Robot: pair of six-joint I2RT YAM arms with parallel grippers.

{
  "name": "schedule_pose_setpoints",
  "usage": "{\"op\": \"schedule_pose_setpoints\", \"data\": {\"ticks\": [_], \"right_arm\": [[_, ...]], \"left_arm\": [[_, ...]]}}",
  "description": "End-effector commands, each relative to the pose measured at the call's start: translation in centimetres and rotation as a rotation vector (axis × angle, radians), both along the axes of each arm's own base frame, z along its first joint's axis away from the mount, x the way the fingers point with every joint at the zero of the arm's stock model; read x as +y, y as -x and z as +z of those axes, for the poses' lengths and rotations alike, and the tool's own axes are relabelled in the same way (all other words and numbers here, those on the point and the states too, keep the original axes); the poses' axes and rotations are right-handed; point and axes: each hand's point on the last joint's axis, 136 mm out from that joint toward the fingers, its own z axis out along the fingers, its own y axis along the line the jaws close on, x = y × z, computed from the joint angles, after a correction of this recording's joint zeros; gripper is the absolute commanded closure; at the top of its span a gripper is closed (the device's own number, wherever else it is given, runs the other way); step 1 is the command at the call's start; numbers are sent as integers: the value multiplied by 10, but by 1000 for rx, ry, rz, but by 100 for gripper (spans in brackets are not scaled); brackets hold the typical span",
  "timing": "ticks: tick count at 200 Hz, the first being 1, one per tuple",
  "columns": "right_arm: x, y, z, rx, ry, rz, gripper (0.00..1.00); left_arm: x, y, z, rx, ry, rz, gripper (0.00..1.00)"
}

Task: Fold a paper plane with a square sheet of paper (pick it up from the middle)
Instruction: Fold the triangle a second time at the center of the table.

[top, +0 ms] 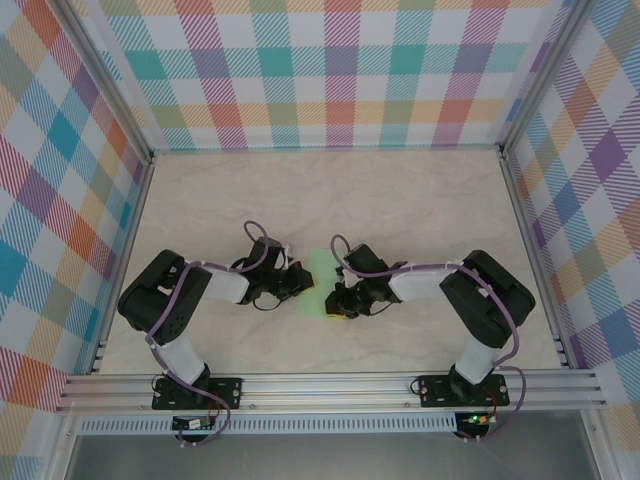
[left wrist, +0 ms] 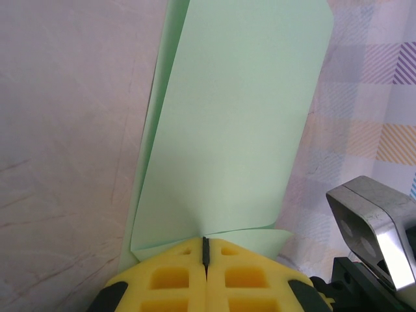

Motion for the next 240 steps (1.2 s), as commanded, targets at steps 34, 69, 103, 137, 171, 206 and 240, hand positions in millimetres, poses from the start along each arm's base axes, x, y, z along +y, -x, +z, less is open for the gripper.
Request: {"op": "schedule_pose_setpoints", "data": {"ticks": [34, 69, 103, 137, 171, 206, 240], "right_arm": [[-29, 36, -18, 99, 103, 51, 84], [-27, 33, -7, 78, 98, 57, 84], [-25, 22, 10, 29, 96, 31, 83], [-9, 1, 33, -41, 20, -32, 83], [16, -11, 35, -19, -45, -27, 84], [16, -8, 16, 22, -13, -8, 84], [-11, 9, -16, 70, 107, -23, 86]], "left_arm": [[20, 14, -33, 68, -128, 29, 100], [20, 15, -32, 67, -126, 29, 100], [20, 15, -31, 67, -124, 28, 100], [19, 14, -28, 60, -119, 26, 100], [19, 14, -26, 60, -116, 25, 100], [18, 13, -24, 57, -111, 23, 100], [19, 11, -23, 54, -126, 29, 100]]}}
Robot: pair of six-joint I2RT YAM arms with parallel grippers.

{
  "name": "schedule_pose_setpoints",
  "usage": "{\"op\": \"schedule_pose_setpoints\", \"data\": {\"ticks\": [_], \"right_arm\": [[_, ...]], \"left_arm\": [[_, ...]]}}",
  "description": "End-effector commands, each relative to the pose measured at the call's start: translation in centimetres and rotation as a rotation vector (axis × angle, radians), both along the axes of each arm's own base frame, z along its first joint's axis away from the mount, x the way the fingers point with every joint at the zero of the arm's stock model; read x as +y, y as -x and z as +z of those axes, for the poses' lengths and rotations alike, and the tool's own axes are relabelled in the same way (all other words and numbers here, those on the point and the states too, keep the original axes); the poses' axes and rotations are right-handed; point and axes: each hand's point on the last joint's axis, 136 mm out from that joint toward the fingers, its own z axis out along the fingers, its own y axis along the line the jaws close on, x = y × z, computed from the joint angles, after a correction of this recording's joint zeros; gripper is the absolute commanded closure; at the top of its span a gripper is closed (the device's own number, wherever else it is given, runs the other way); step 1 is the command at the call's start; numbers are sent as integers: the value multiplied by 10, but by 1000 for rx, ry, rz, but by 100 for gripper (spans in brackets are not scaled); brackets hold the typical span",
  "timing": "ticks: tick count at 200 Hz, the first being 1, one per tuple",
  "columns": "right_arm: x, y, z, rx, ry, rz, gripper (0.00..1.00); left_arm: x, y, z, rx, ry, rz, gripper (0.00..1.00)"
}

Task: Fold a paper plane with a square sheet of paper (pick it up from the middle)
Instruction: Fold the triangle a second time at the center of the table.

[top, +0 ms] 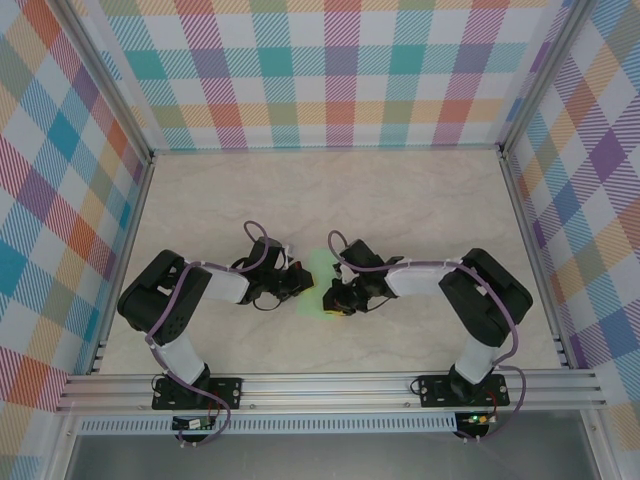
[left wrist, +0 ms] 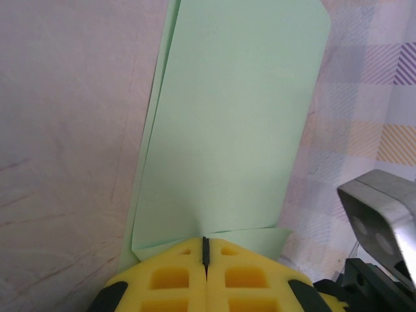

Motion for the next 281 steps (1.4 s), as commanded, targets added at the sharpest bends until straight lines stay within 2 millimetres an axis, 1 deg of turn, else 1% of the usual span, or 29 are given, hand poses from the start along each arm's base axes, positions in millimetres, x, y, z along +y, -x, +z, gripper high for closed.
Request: {"op": "schedule_pose_setpoints", "data": {"ticks": [1, 29, 54, 88, 141, 162, 187, 205, 226, 247, 259, 281], "right_arm": [[-17, 17, -20, 52, 73, 7, 86], [-29, 32, -30, 83, 81, 6, 87], [-35, 38, -32, 83, 93, 25, 86], [-32, 37, -31, 80, 91, 46, 87], [-30, 36, -32, 83, 91, 63, 86], [-28, 35, -32, 83, 86, 64, 86], [-26, 32, -31, 80, 92, 63, 86], [-24, 30, -29, 78, 84, 61, 86], [-24, 29, -29, 72, 93, 58, 86], [-25, 27, -29, 70, 97, 55, 86], [-25, 27, -29, 70, 99, 52, 86], [-25, 27, -30, 72, 100, 46, 86]], "left_arm": [[19, 11, -23, 54, -124, 28, 100], [21, 7, -23, 50, -125, 38, 100], [22, 3, -21, 46, -125, 39, 100], [30, -3, -19, 45, -125, 49, 100], [55, -17, -14, 39, -134, 77, 99], [59, -23, -5, 35, -107, 89, 99], [55, -25, 22, -6, -65, 92, 99], [53, -21, 43, -33, -31, 107, 98], [38, -9, 59, -50, 12, 72, 98], [22, 8, 59, -50, 5, 11, 98], [13, 16, 55, -44, 0, -22, 98], [-2, 25, 46, -28, 14, -69, 99]]}}
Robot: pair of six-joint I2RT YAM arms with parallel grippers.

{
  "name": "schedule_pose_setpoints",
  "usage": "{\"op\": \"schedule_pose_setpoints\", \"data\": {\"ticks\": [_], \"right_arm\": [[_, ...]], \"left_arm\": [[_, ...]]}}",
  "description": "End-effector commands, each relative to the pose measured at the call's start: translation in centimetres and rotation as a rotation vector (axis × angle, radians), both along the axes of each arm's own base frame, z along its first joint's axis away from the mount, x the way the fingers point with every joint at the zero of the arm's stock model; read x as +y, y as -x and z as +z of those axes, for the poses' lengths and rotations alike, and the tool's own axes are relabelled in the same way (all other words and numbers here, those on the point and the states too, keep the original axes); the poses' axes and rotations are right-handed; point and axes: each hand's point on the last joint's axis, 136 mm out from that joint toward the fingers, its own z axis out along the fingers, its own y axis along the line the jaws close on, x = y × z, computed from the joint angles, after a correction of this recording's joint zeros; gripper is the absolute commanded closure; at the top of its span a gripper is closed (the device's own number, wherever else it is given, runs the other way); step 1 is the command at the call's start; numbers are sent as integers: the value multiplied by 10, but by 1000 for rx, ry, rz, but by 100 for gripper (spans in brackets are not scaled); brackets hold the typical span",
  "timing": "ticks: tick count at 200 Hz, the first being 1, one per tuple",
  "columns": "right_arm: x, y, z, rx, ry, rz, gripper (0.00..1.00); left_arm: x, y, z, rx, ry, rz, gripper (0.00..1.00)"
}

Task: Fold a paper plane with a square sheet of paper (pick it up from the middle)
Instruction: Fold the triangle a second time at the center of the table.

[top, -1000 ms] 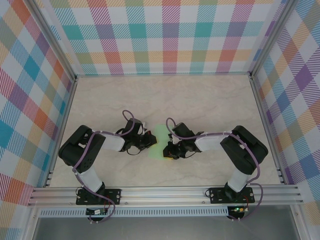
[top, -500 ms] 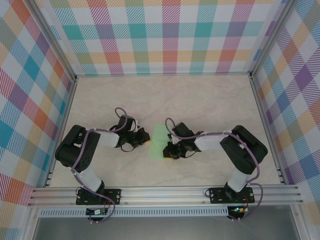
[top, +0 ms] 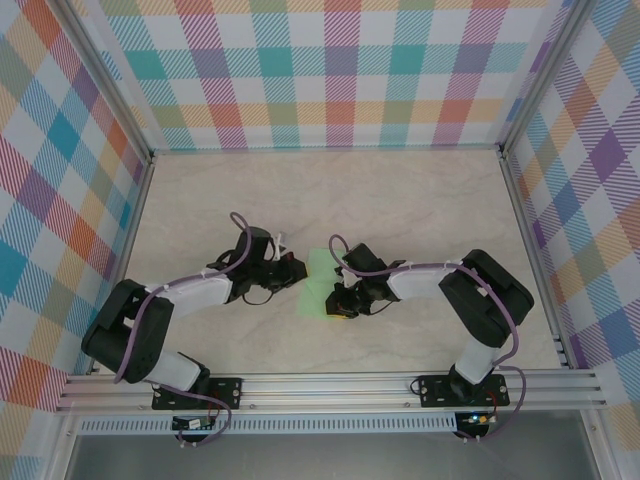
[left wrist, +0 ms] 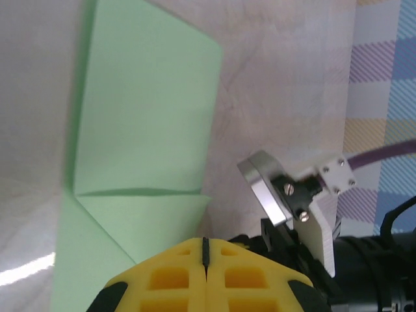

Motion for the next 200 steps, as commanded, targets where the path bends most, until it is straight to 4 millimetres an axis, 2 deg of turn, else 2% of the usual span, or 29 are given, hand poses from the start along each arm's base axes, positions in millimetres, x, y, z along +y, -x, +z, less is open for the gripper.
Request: {"op": "schedule_pose_setpoints", "data": {"ticks": [1, 19, 62, 97, 130, 166, 200], "right_arm": [[-20, 20, -24, 95, 112, 2, 86], [-20, 20, -24, 96, 113, -2, 86], [-21, 21, -27, 101, 114, -6, 85], [-23, 24, -31, 112, 121, -10, 86], [-24, 25, -33, 116, 123, -9, 86], [-25, 26, -33, 115, 126, -8, 86], [-25, 27, -34, 117, 123, -1, 86]], "left_arm": [[-10, 18, -19, 62, -4, -44, 99], [-21, 25, -27, 87, 24, -88, 99], [-27, 32, -47, 130, 7, -124, 99], [-10, 29, -70, 153, -129, -71, 100], [3, 25, -82, 144, -221, -46, 100], [13, 16, -81, 143, -234, 2, 100], [18, 1, -66, 121, -192, 46, 100]]}}
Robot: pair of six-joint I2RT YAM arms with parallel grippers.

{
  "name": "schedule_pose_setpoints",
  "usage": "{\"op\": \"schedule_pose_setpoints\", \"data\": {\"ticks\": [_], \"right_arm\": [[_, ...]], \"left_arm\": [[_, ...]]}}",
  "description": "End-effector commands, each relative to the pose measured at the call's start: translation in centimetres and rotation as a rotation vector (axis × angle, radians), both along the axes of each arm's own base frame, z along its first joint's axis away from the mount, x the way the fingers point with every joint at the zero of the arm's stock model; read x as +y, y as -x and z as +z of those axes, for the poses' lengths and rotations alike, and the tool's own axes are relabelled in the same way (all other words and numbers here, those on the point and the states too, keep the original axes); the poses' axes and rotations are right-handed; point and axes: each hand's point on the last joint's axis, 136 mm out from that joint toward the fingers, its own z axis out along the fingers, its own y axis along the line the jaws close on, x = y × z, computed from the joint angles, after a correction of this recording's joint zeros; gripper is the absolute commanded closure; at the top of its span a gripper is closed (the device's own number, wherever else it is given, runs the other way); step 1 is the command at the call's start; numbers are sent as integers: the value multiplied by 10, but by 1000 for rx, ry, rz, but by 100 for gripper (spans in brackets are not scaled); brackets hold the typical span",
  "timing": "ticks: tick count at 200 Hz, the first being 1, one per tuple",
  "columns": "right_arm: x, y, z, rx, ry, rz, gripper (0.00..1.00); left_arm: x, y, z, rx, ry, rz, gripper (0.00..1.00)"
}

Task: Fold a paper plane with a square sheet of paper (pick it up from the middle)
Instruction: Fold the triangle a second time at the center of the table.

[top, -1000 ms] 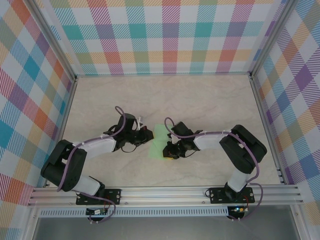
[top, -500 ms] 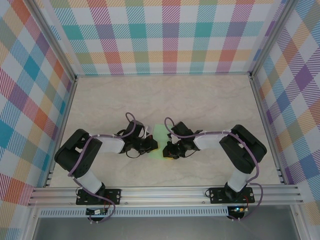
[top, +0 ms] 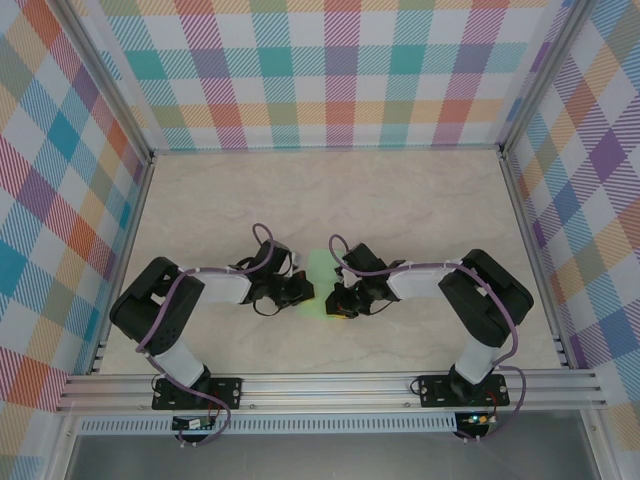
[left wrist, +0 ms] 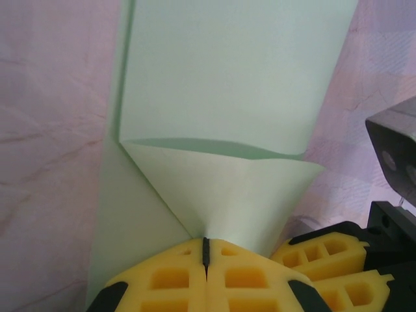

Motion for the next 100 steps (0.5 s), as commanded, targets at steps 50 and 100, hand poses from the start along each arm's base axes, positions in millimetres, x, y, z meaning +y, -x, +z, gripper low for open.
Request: {"op": "schedule_pose_setpoints", "data": {"ticks": [50, 100], "right_arm": [[-24, 25, -31, 105, 119, 0, 86], [-17, 17, -20, 82, 104, 1, 85]], "left_arm": [[-1, -30, 58, -99, 105, 74, 97], [-10, -31, 38, -62, 72, 25, 99]]}}
